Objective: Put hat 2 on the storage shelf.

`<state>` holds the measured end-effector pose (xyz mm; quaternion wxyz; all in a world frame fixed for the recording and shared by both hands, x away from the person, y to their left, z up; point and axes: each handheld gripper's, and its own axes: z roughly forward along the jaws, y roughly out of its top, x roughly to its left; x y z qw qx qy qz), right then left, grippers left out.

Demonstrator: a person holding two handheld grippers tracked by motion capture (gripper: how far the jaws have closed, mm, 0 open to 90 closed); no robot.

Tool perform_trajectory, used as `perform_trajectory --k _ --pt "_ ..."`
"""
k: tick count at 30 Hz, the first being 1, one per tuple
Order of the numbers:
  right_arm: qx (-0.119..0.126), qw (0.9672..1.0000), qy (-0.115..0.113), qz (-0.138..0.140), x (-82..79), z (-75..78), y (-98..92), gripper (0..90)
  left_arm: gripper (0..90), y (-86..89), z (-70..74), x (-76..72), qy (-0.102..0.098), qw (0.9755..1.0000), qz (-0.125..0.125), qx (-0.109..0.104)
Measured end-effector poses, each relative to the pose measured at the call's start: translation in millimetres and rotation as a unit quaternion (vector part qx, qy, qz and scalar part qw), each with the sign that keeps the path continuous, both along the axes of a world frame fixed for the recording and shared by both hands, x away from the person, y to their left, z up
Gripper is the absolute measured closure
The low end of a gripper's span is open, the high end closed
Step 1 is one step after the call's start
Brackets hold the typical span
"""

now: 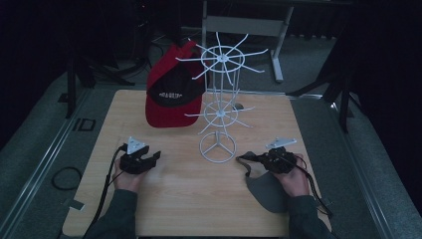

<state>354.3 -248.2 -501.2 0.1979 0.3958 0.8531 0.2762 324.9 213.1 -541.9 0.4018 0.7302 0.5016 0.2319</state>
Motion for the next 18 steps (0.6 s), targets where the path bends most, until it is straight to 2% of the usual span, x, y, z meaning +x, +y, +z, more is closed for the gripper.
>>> perform_trajectory --k 7,18 --pt "-0.010 0.9997 0.018 0.016 19.5 -3.2 15.8 62.0 47.2 1.5 0.4 -0.3 -0.001 1.0000 0.001 -0.002" --pt "-0.053 0.9965 0.049 0.043 34.5 -15.0 31.8 56.7 47.2 1.6 0.3 -0.4 -0.002 1.0000 0.003 -0.004"
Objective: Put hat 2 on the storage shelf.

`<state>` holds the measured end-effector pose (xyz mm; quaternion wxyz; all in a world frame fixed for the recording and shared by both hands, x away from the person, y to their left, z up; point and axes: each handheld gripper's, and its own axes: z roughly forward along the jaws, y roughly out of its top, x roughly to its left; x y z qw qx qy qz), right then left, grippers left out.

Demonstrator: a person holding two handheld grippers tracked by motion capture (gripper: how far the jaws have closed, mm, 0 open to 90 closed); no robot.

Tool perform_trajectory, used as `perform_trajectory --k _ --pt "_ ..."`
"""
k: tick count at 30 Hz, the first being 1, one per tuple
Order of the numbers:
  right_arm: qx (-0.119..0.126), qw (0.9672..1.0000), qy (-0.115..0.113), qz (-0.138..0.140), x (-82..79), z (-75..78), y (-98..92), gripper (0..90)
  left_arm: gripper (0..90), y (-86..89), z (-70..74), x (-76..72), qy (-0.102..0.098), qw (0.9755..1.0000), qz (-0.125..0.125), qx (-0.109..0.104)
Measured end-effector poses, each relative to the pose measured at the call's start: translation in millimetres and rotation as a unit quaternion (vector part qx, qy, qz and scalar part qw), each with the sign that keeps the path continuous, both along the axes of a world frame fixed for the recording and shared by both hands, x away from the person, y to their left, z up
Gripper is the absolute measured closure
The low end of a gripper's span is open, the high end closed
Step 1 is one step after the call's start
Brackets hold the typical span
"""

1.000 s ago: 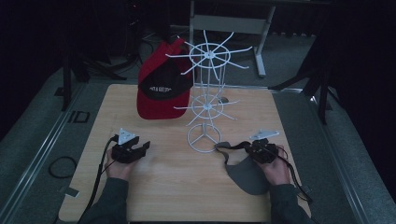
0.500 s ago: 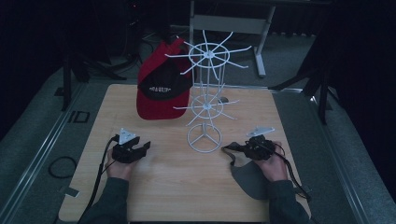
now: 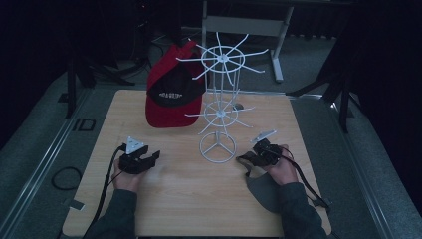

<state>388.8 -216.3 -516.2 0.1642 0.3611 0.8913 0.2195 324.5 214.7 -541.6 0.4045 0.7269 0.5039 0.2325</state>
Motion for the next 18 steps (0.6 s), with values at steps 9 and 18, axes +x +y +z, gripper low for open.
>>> perform_trajectory --k 9,18 --pt "-0.035 0.9993 0.011 0.011 9.2 -4.0 8.3 54.7 47.2 0.4 0.1 0.1 0.000 1.0000 0.000 0.000" --pt "-0.063 0.9972 0.037 0.012 19.3 -13.1 18.4 61.9 47.2 0.5 0.3 -0.1 0.000 1.0000 0.000 0.000"
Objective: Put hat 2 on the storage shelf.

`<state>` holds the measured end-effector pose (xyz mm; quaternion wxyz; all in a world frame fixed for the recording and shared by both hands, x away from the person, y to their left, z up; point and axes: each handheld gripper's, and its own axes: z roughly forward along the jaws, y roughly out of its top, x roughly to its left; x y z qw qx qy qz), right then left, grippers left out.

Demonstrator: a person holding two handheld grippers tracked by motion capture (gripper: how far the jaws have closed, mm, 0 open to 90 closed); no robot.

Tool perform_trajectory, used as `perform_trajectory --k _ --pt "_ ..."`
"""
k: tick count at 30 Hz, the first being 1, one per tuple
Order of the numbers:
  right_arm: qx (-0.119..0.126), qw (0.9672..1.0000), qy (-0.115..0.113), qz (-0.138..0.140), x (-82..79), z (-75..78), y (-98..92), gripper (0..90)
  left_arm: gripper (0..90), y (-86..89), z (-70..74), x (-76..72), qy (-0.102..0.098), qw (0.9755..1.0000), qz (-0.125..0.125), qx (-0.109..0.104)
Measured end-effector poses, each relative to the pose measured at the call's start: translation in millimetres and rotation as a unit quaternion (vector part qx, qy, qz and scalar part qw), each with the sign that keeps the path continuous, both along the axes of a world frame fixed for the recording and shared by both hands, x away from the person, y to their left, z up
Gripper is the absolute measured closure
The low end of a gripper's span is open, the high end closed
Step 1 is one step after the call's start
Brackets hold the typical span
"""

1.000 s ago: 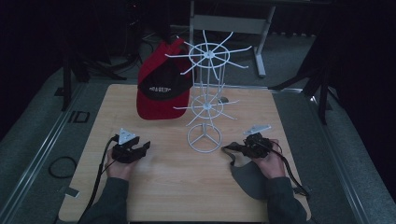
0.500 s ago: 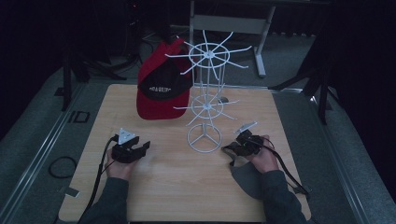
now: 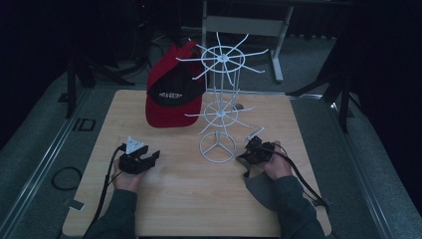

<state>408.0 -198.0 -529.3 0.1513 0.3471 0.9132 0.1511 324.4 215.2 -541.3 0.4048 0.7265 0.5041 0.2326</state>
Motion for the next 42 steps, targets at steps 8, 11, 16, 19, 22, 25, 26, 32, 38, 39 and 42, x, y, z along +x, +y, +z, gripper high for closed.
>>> perform_trajectory --k 8,11,16,19,22,25,26,32,38,39,42 --pt "0.005 0.9999 0.004 -0.010 2.8 -0.1 1.1 89.3 47.3 0.9 0.2 -0.3 -0.001 1.0000 0.002 -0.003" --pt "0.033 0.9991 -0.011 -0.024 1.2 6.6 -6.4 89.5 47.4 0.7 0.2 -0.3 -0.001 1.0000 0.001 -0.003" --pt "0.071 0.9964 -0.030 -0.037 0.1 16.5 -15.7 89.5 47.5 0.4 0.1 -0.2 0.000 1.0000 0.002 -0.002" --pt "0.097 0.9938 -0.034 -0.043 -0.3 22.9 -19.9 89.5 47.5 0.3 0.2 -0.3 -0.001 1.0000 0.003 -0.001" --pt "0.110 0.9918 -0.043 -0.047 -1.0 28.9 -23.7 89.5 47.4 0.5 0.1 -0.3 0.000 1.0000 0.003 -0.001" --pt "0.128 0.9889 -0.054 -0.054 -3.0 36.6 -28.2 89.5 47.4 0.7 0.2 -0.3 -0.001 1.0000 0.004 -0.002" --pt "0.132 0.9882 -0.057 -0.054 -3.5 38.6 -29.2 89.5 47.4 0.8 0.2 -0.3 -0.002 1.0000 0.004 -0.001" --pt "0.161 0.9819 -0.082 -0.057 -9.3 56.3 -37.7 89.5 47.5 0.7 0.0 -0.3 -0.001 1.0000 0.003 -0.001" --pt "0.191 0.9747 -0.102 -0.056 -15.3 73.0 -45.3 89.5 47.5 0.5 -0.2 -0.2 -0.001 1.0000 0.003 -0.001" --pt "0.195 0.9736 -0.105 -0.056 -16.5 76.2 -46.5 89.5 47.5 0.2 -0.3 -0.1 -0.001 1.0000 0.004 -0.001" --pt "0.211 0.9690 -0.116 -0.055 -20.2 88.1 -51.0 89.5 47.5 -0.1 -0.5 0.0 -0.002 1.0000 0.004 -0.001"
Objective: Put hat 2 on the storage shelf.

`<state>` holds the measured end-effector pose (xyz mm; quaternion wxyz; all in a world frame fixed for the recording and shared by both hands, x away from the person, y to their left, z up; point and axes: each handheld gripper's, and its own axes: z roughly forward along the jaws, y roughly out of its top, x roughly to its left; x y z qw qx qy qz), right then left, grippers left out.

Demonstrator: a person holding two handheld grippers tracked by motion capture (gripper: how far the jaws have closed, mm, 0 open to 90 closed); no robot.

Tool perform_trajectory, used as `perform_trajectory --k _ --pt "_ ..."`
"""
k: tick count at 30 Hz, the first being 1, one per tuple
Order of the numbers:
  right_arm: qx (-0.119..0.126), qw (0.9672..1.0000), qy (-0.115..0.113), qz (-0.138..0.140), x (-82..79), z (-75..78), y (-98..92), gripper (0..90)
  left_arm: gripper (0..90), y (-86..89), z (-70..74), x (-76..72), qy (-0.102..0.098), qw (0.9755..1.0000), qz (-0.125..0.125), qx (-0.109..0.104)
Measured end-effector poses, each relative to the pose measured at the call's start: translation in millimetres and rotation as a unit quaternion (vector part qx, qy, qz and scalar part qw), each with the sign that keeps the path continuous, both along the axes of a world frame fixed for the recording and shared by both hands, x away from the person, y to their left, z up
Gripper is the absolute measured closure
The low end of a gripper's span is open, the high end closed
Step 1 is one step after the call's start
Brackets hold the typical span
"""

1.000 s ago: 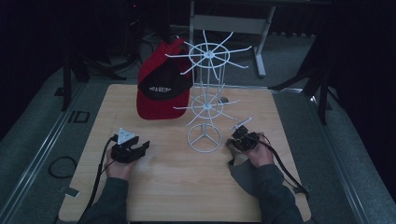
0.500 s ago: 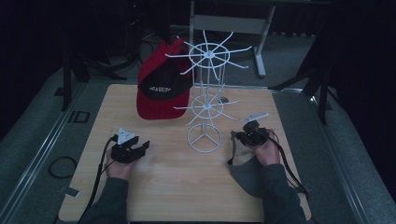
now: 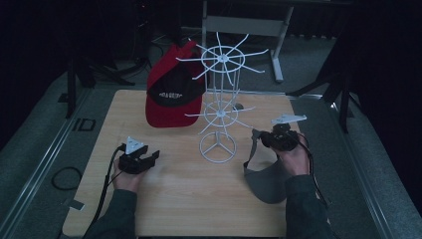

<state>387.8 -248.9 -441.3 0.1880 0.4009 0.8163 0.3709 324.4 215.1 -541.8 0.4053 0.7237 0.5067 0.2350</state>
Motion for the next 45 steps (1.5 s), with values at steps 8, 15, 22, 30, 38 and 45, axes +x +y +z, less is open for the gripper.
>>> perform_trajectory --k 8,15,22,30,38,45 --pt "0.022 0.9995 -0.023 0.005 -5.8 21.1 -7.7 89.4 47.4 -0.2 -0.1 0.0 0.000 1.0000 0.000 0.001" --pt "0.035 0.9985 -0.042 0.005 -10.7 37.1 -12.1 89.4 47.4 -0.3 -0.2 0.1 -0.001 1.0000 0.000 0.001" --pt "0.046 0.9972 -0.059 0.009 -16.9 50.0 -13.5 89.4 47.4 0.0 0.0 0.0 0.000 1.0000 0.001 0.001" --pt "0.054 0.9958 -0.072 0.015 -22.7 61.4 -13.3 89.4 47.4 0.3 0.4 -0.2 0.000 1.0000 0.001 0.000" --pt "0.055 0.9949 -0.081 0.024 -29.6 67.8 -12.1 89.4 47.4 0.2 0.3 -0.4 0.000 1.0000 0.002 0.000" --pt "0.063 0.9933 -0.093 0.030 -36.8 74.0 -12.8 89.3 47.4 0.2 0.4 -0.4 0.000 1.0000 0.001 0.002"
